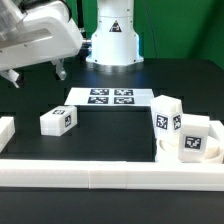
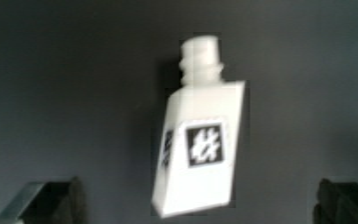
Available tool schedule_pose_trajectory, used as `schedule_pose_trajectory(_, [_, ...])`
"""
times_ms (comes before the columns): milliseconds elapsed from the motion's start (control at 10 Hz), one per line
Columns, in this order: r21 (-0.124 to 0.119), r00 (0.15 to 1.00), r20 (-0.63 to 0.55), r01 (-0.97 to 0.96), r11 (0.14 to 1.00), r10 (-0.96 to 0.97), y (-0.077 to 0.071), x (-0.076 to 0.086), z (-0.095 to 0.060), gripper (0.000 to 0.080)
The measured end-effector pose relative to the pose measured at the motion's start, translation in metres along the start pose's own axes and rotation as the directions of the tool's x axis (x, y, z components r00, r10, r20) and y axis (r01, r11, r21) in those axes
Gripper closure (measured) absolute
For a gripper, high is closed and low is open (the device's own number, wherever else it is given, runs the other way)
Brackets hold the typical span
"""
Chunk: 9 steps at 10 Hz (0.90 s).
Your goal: Assemble stool
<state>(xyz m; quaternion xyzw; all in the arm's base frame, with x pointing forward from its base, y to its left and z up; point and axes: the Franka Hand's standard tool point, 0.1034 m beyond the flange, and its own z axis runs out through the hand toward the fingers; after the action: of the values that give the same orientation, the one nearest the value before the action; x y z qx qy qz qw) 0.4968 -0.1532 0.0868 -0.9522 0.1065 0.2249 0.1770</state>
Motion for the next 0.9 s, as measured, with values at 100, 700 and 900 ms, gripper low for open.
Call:
schedule_pose_trajectory(100, [0.009,1.000,0.030,0.003,1.000,-0.003,-0.001,0.002,0.001,0.0151])
schedule_pose_trajectory(700, [0.010,0.976,0.150,-0.161,0.987,0.158,-0.002,0.017,0.027,0.0151])
schedule_pose_trajectory(900, [-0.001,0.974,0.151,-0.169,0.986,0.167,-0.004,0.031,0.034,0.0151])
